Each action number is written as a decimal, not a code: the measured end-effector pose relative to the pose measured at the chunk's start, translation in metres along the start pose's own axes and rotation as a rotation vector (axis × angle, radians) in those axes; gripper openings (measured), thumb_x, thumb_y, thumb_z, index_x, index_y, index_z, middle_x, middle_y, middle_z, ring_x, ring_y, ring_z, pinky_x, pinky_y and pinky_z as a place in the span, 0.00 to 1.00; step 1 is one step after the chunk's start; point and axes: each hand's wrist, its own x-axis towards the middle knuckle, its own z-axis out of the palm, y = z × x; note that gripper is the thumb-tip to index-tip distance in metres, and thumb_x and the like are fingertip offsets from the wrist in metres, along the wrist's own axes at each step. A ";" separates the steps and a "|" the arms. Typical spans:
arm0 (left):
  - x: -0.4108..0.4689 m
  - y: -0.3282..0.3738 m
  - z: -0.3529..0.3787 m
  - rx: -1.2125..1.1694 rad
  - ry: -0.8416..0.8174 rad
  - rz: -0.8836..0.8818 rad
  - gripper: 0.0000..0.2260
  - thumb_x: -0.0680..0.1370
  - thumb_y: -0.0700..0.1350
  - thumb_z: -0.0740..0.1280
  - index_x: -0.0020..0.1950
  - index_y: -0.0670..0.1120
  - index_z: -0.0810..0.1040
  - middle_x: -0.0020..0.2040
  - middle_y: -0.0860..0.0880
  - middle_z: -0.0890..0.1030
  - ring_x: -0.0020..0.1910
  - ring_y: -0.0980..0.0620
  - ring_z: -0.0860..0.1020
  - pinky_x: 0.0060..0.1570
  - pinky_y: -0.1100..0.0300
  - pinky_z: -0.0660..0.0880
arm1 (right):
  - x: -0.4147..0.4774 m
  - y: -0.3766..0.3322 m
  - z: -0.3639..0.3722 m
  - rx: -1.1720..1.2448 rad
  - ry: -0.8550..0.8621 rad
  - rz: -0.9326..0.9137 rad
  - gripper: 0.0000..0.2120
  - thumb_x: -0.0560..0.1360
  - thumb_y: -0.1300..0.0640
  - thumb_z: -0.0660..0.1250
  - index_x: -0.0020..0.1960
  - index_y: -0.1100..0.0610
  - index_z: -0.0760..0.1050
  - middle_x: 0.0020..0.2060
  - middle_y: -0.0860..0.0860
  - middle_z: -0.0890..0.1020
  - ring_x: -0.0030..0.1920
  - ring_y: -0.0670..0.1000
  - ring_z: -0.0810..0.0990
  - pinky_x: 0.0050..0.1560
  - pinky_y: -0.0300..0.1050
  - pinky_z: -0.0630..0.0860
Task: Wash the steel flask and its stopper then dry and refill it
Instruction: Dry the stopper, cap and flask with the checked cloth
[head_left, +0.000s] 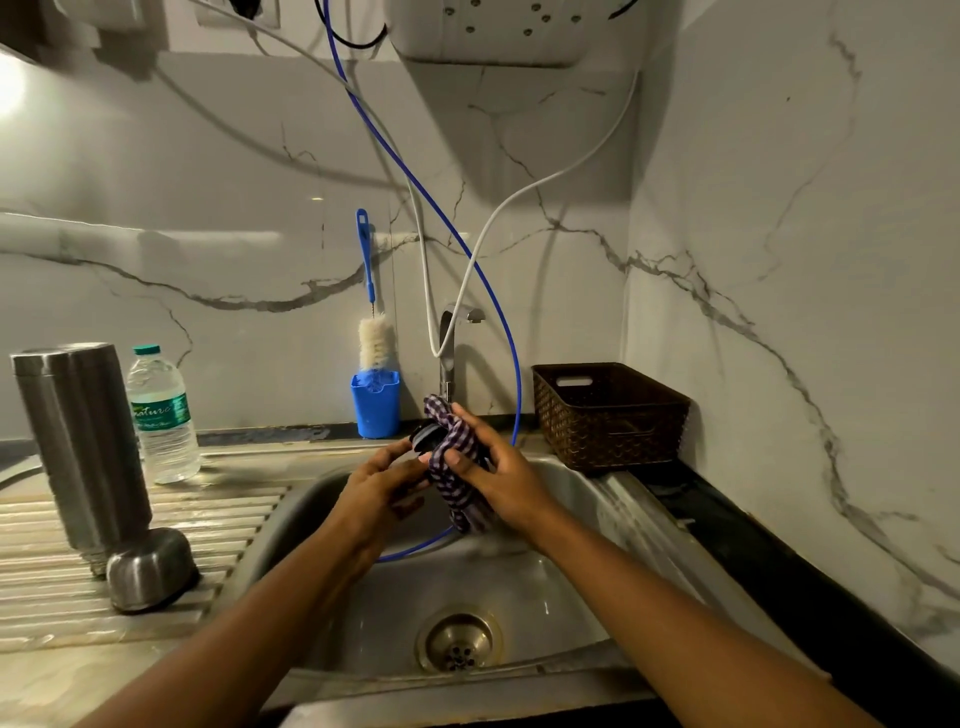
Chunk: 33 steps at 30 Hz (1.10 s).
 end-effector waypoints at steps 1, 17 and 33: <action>0.000 0.001 0.000 0.002 -0.009 -0.004 0.11 0.75 0.43 0.67 0.57 0.46 0.77 0.47 0.47 0.83 0.52 0.48 0.79 0.51 0.54 0.73 | -0.001 0.000 -0.002 -0.064 -0.028 -0.022 0.30 0.75 0.51 0.68 0.74 0.46 0.60 0.69 0.47 0.69 0.67 0.45 0.69 0.67 0.45 0.69; 0.003 0.012 -0.014 -0.008 0.147 0.000 0.07 0.75 0.45 0.68 0.50 0.43 0.80 0.39 0.47 0.81 0.39 0.53 0.74 0.42 0.60 0.69 | 0.002 0.002 -0.017 0.081 0.195 0.044 0.17 0.76 0.56 0.65 0.64 0.50 0.70 0.54 0.49 0.79 0.59 0.52 0.78 0.51 0.36 0.77; -0.009 0.016 -0.001 0.040 0.071 0.033 0.10 0.73 0.44 0.67 0.51 0.40 0.79 0.43 0.45 0.84 0.44 0.49 0.82 0.44 0.57 0.76 | -0.007 0.005 0.012 -0.299 0.019 -0.183 0.28 0.76 0.48 0.64 0.73 0.45 0.58 0.71 0.49 0.64 0.68 0.47 0.66 0.65 0.43 0.69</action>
